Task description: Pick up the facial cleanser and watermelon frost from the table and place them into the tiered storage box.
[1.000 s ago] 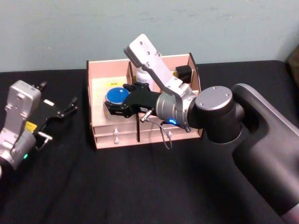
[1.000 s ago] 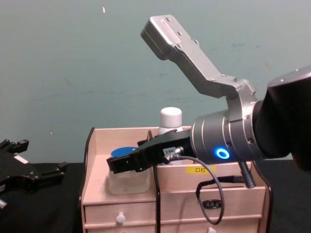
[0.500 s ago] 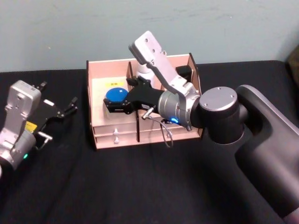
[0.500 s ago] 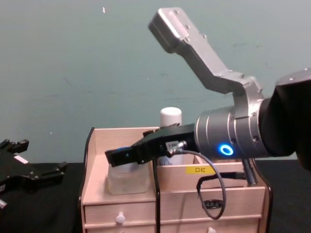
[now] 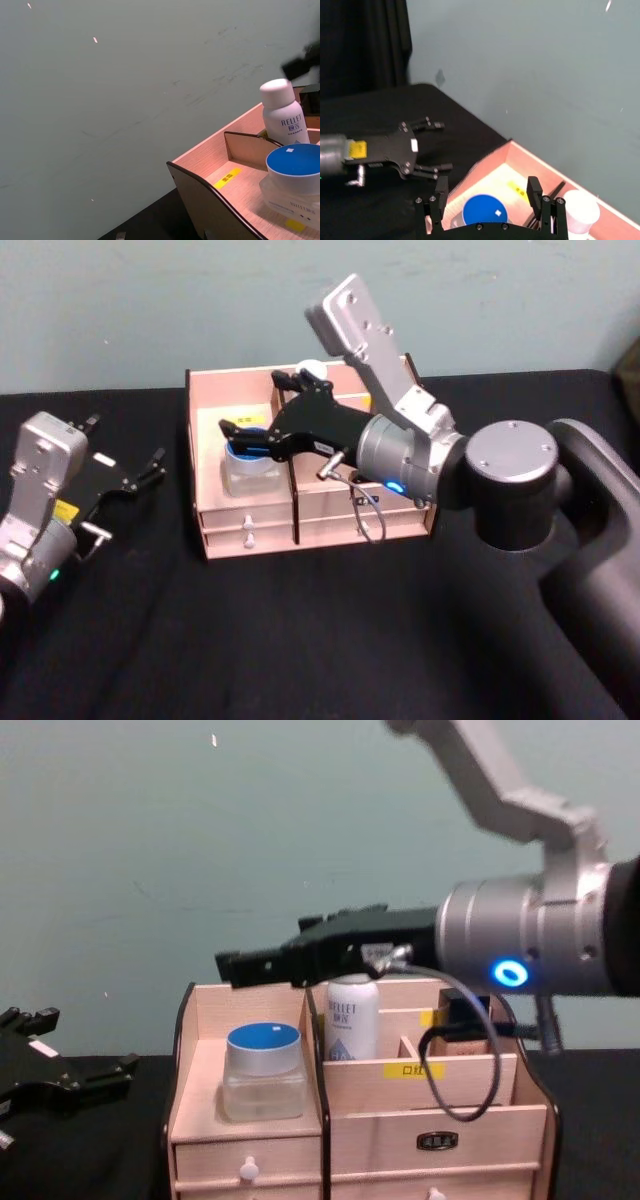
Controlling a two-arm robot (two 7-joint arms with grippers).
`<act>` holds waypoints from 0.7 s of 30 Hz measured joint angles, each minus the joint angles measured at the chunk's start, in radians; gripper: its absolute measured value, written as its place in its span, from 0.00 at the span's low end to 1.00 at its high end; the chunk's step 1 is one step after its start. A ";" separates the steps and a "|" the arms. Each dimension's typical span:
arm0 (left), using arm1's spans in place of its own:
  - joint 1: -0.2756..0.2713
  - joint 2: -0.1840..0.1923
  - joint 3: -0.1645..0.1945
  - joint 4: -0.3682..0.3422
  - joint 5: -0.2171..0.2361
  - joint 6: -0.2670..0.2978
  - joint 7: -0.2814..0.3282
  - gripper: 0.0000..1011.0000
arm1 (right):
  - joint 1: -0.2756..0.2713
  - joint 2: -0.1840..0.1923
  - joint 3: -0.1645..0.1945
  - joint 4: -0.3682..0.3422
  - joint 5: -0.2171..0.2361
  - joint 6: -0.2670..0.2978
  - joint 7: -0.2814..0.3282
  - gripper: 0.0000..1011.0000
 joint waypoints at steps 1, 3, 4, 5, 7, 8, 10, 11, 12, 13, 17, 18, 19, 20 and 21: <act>0.000 0.000 0.000 0.000 0.000 0.000 0.000 1.00 | -0.008 0.005 0.004 -0.016 0.004 -0.004 0.001 0.99; 0.000 0.000 0.000 0.000 0.000 0.000 0.000 1.00 | -0.042 0.028 0.024 -0.079 0.021 -0.021 0.001 0.99; 0.000 0.000 0.000 0.000 0.000 0.000 0.000 1.00 | -0.052 0.034 0.031 -0.095 0.028 -0.027 0.001 0.99; 0.000 0.000 0.000 0.000 0.000 0.000 0.000 1.00 | -0.064 0.042 0.038 -0.114 0.033 -0.032 0.000 0.99; 0.000 0.000 0.000 0.000 0.000 0.000 0.000 1.00 | -0.086 0.057 0.052 -0.148 0.043 -0.045 -0.004 0.99; 0.000 0.000 0.000 0.000 0.000 0.000 0.000 1.00 | -0.110 0.075 0.067 -0.183 0.049 -0.061 -0.012 0.99; 0.000 0.000 0.000 0.000 0.000 0.000 0.000 1.00 | -0.148 0.101 0.095 -0.230 0.055 -0.084 -0.031 0.99; 0.000 0.000 0.000 0.000 0.000 0.000 0.000 1.00 | -0.161 0.108 0.105 -0.243 0.058 -0.091 -0.037 0.99; 0.000 0.000 0.000 0.000 0.000 0.000 0.000 1.00 | -0.175 0.115 0.116 -0.257 0.061 -0.098 -0.045 0.99; 0.000 0.000 0.000 0.000 0.000 0.000 0.000 1.00 | -0.187 0.122 0.126 -0.270 0.064 -0.105 -0.051 0.99; 0.000 0.000 0.000 0.000 0.000 0.000 0.000 1.00 | -0.255 0.148 0.204 -0.321 0.080 -0.134 -0.104 0.99; 0.000 0.000 0.000 0.000 0.000 0.000 0.000 1.00 | -0.265 0.150 0.219 -0.325 0.081 -0.138 -0.114 0.99; 0.000 0.000 0.000 0.000 0.000 0.000 0.000 1.00 | -0.279 0.153 0.242 -0.329 0.081 -0.145 -0.133 0.99; 0.000 0.000 0.000 0.000 0.000 0.000 0.000 1.00 | -0.279 0.153 0.242 -0.329 0.081 -0.145 -0.133 0.99; 0.000 0.000 0.000 0.000 0.000 0.000 0.000 1.00 | -0.291 0.154 0.267 -0.329 0.080 -0.151 -0.152 0.99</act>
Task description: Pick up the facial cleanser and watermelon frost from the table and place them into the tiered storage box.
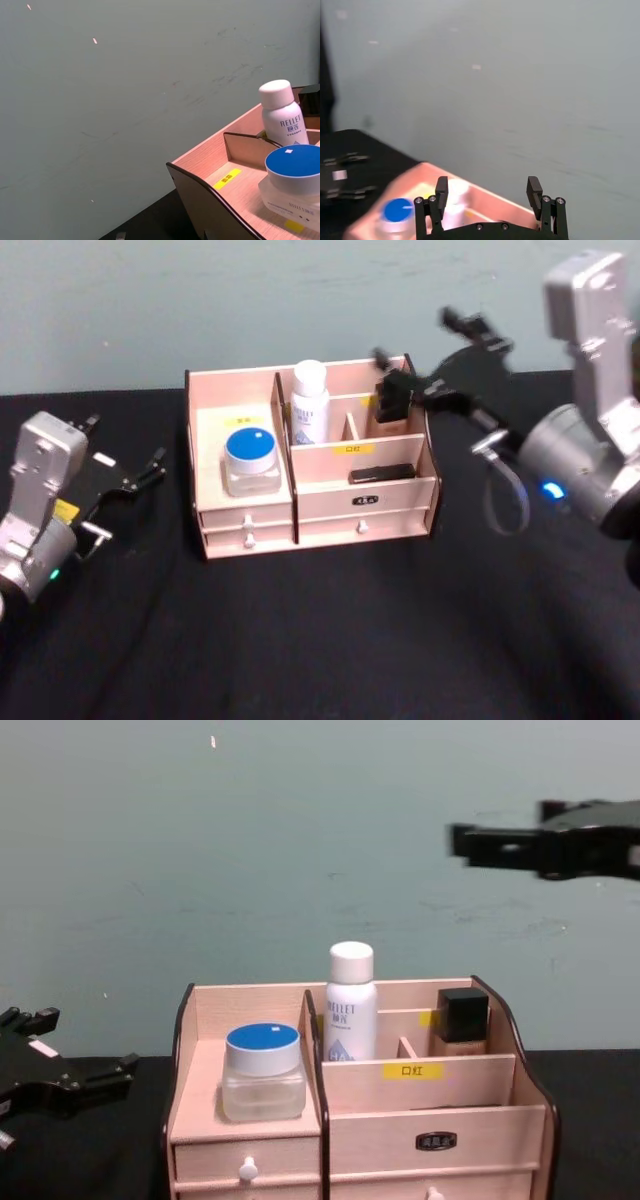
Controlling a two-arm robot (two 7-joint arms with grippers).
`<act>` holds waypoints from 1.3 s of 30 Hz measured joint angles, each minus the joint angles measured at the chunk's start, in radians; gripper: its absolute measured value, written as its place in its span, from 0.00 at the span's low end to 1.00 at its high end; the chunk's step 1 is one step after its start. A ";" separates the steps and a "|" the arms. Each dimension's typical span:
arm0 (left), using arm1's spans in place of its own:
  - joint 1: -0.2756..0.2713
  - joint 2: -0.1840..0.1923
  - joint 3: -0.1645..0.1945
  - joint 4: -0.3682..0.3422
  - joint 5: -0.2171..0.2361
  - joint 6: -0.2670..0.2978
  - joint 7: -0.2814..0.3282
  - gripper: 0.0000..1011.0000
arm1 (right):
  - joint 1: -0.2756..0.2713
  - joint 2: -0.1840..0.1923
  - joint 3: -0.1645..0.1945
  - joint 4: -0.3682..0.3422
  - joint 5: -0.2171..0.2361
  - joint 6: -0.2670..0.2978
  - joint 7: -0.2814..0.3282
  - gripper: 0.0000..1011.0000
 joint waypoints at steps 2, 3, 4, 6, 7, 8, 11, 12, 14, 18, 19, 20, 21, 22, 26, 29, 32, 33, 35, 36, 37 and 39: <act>0.000 0.000 0.000 0.000 0.000 0.000 0.000 1.00 | -0.011 -0.002 0.038 0.011 -0.004 -0.008 -0.026 0.99; 0.000 0.000 0.000 0.000 0.000 0.000 0.000 1.00 | -0.013 -0.003 0.049 0.016 -0.005 -0.011 -0.034 0.99; 0.000 0.000 0.000 0.000 0.000 0.000 0.000 1.00 | -0.015 -0.006 0.060 0.022 -0.006 -0.014 -0.041 0.99; 0.000 0.000 0.000 0.000 0.000 0.000 0.000 1.00 | -0.016 -0.013 0.090 0.048 -0.010 -0.022 -0.057 0.99; 0.000 0.000 0.000 0.000 0.000 0.000 0.000 1.00 | -0.015 -0.015 0.099 0.057 -0.013 -0.025 -0.061 0.99; 0.000 0.000 0.000 0.000 0.000 0.000 0.000 1.00 | -0.014 -0.017 0.106 0.066 -0.014 -0.028 -0.065 0.99; 0.000 0.000 0.000 0.000 0.000 0.000 0.000 1.00 | -0.003 -0.026 0.129 0.109 -0.022 -0.040 -0.074 0.99; 0.000 0.000 0.000 0.000 0.000 0.000 0.000 1.00 | 0.003 -0.031 0.138 0.131 -0.022 -0.043 -0.076 0.99; 0.000 0.000 0.000 0.000 0.000 0.000 0.000 1.00 | 0.010 -0.036 0.145 0.151 -0.022 -0.046 -0.075 0.99; 0.000 0.000 0.000 0.000 0.000 0.000 0.000 1.00 | 0.030 -0.044 0.149 0.209 -0.035 -0.052 -0.067 0.99; 0.000 0.000 0.000 0.000 0.000 0.000 0.000 1.00 | 0.034 -0.045 0.149 0.218 -0.039 -0.053 -0.066 0.99; 0.000 0.000 0.000 0.000 0.000 0.000 0.000 1.00 | 0.037 -0.046 0.148 0.226 -0.043 -0.053 -0.064 0.99; 0.000 0.000 0.000 0.000 0.000 0.000 0.000 1.00 | 0.043 -0.048 0.146 0.244 -0.051 -0.053 -0.063 0.99; 0.000 0.000 0.000 0.000 0.000 0.000 0.000 1.00 | 0.046 -0.049 0.145 0.250 -0.054 -0.052 -0.062 0.99; 0.000 0.000 0.000 0.000 0.000 0.000 0.000 1.00 | 0.055 -0.056 0.144 0.284 -0.071 -0.046 -0.062 0.99; 0.000 0.000 0.000 0.000 0.000 0.000 0.000 1.00 | 0.059 -0.063 0.145 0.305 -0.082 -0.034 -0.063 0.99; 0.000 0.000 0.000 0.000 0.000 0.000 0.000 1.00 | 0.060 -0.067 0.146 0.315 -0.088 -0.025 -0.063 0.99; 0.000 0.000 0.000 0.000 0.000 0.000 0.000 1.00 | 0.060 -0.067 0.146 0.315 -0.087 -0.026 -0.063 0.99; 0.000 0.000 0.000 0.000 0.000 0.000 0.000 1.00 | 0.060 -0.066 0.146 0.315 -0.087 -0.026 -0.063 0.99; 0.000 0.000 0.000 0.000 0.000 0.000 0.000 1.00 | 0.060 -0.066 0.146 0.314 -0.087 -0.026 -0.063 0.99; 0.000 0.000 0.000 0.000 0.000 0.000 0.000 1.00 | 0.060 -0.066 0.146 0.314 -0.087 -0.026 -0.063 0.99; 0.000 0.000 0.000 0.000 0.000 0.000 0.000 1.00 | 0.060 -0.065 0.146 0.313 -0.087 -0.026 -0.063 0.99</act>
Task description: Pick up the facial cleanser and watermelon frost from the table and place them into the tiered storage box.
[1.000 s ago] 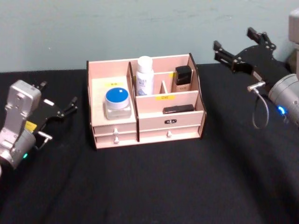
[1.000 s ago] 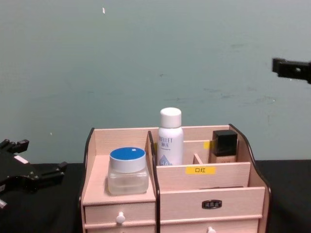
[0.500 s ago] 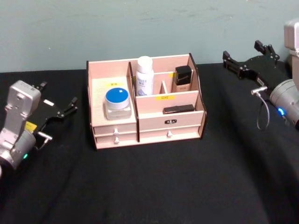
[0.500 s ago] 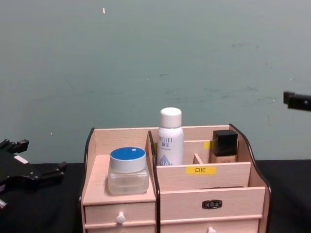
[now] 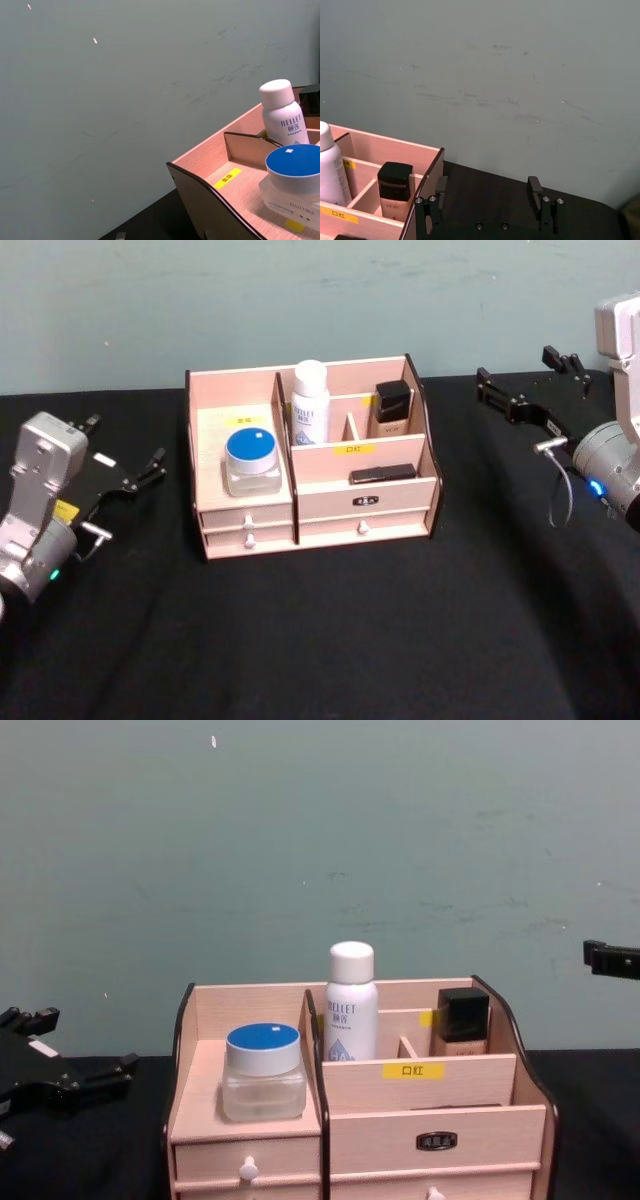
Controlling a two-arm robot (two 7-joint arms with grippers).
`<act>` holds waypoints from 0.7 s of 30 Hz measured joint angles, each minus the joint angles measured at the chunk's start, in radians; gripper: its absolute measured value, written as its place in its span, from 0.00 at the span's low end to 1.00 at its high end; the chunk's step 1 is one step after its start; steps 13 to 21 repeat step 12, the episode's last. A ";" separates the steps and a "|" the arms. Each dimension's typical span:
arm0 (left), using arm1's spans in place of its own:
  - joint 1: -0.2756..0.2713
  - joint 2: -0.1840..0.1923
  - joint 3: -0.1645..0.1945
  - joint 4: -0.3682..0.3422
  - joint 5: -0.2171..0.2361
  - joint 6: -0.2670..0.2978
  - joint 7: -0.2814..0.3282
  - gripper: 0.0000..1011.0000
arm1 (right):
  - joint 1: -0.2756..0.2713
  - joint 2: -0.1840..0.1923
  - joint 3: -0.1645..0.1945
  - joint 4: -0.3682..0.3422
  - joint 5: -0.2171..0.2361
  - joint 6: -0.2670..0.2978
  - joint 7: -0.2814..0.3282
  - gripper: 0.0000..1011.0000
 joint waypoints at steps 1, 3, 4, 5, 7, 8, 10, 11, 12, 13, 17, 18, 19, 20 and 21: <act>0.000 0.000 0.000 0.000 0.000 0.000 0.000 1.00 | 0.000 0.000 0.000 -0.001 0.000 0.000 0.000 0.99; 0.000 0.000 0.000 0.000 0.000 0.000 0.000 1.00 | 0.000 0.000 0.000 -0.001 0.000 0.000 0.000 0.99; 0.000 0.000 0.000 0.000 0.000 0.000 0.000 1.00 | 0.000 0.001 0.000 -0.002 0.000 -0.001 0.000 0.99; 0.000 0.000 0.000 0.000 0.000 0.000 0.000 1.00 | 0.000 0.001 0.000 -0.002 0.000 -0.001 0.000 0.99; 0.000 0.000 0.000 0.000 0.000 0.000 0.000 1.00 | 0.000 0.001 -0.001 -0.003 0.000 -0.001 0.000 0.99; 0.000 0.000 0.000 0.000 0.000 0.000 0.000 1.00 | 0.000 0.001 -0.001 -0.003 0.001 -0.001 0.000 0.99; 0.000 0.000 0.000 0.000 0.000 0.000 0.000 1.00 | 0.000 0.001 -0.001 -0.003 0.001 -0.001 0.000 0.99; 0.000 0.000 0.000 0.000 0.000 0.000 0.000 1.00 | 0.000 0.001 -0.001 -0.004 0.001 -0.001 0.000 0.99; 0.000 0.000 0.000 0.000 0.000 0.000 0.000 1.00 | 0.000 0.001 -0.001 -0.004 0.001 -0.001 0.000 0.99; 0.000 0.000 0.000 0.000 0.000 0.000 0.000 1.00 | 0.000 0.001 -0.001 -0.004 0.001 -0.001 0.000 0.99; 0.000 0.000 0.000 0.000 0.000 0.000 0.000 1.00 | 0.000 0.001 -0.001 -0.004 0.001 -0.001 0.000 0.99; 0.000 0.000 0.000 0.000 0.000 0.000 0.000 1.00 | 0.000 0.001 -0.001 -0.004 0.001 -0.001 0.000 0.99; 0.000 0.000 0.000 0.000 0.000 0.000 0.000 1.00 | 0.000 0.001 -0.001 -0.004 0.001 -0.001 0.000 0.99; 0.000 0.000 0.000 0.000 0.000 0.000 0.000 1.00 | 0.000 0.001 -0.001 -0.004 0.001 -0.001 0.000 0.99; 0.000 0.000 0.000 0.000 0.000 0.000 0.000 1.00 | 0.000 0.001 -0.001 -0.004 0.001 -0.001 0.000 0.99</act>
